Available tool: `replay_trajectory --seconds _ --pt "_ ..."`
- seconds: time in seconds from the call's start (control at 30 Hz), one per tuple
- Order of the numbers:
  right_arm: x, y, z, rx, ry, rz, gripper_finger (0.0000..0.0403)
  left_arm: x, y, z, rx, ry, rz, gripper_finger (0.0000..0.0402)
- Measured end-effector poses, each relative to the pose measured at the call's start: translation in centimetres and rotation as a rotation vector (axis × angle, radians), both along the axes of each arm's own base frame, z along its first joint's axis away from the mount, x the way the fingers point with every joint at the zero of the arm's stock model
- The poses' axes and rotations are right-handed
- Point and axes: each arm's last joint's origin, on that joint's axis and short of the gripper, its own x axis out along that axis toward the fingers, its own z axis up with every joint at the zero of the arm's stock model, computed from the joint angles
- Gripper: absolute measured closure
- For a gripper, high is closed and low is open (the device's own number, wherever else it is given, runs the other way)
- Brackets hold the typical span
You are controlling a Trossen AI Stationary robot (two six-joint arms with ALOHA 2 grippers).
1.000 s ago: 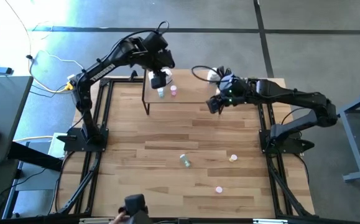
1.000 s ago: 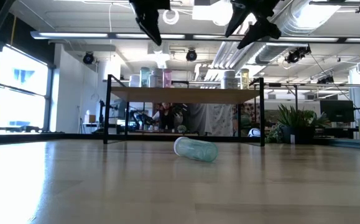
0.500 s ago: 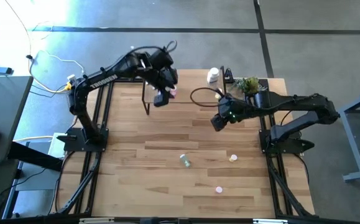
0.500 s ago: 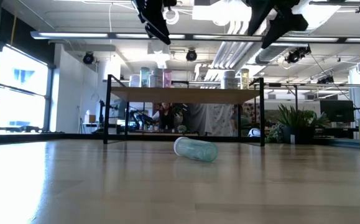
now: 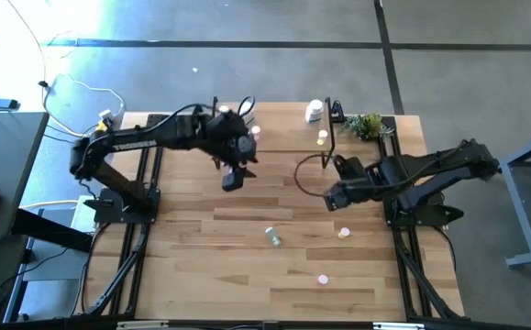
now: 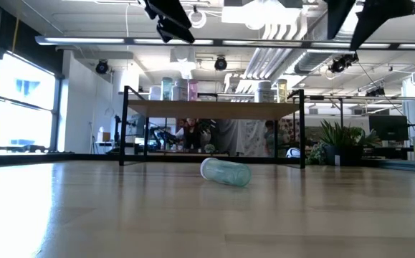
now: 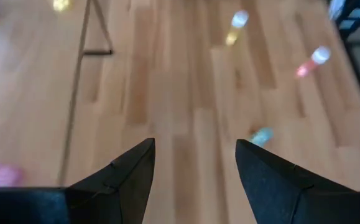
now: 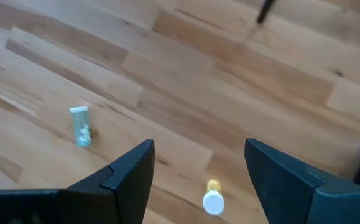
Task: Pick and place medicine bottles onto shelf by color
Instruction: Put the yellow medicine bottle on the shelf
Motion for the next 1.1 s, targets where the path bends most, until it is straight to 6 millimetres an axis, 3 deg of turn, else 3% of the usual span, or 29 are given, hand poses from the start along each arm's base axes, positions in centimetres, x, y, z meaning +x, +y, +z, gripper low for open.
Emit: replay_trajectory --seconds 0.2,0.57,0.87,1.1 --pt "-1.1 1.8 -0.4 0.012 0.062 -0.048 0.0162 -0.2 -3.9 -1.7 -0.044 -0.127 -0.026 0.0188" --pt "-1.1 5.1 -2.1 0.044 0.165 -0.094 0.0162 -2.2 -9.6 -4.3 -0.039 -0.163 0.004 0.0188" --pt "-0.8 7.6 -3.9 0.03 0.224 -0.141 0.0162 -2.5 -13.1 -4.2 -0.009 -0.173 -0.025 0.0188" --pt "-0.6 8.9 -5.0 -0.014 0.217 -0.232 0.0162 -2.7 -14.4 -4.2 0.025 -0.178 -0.026 0.0188"
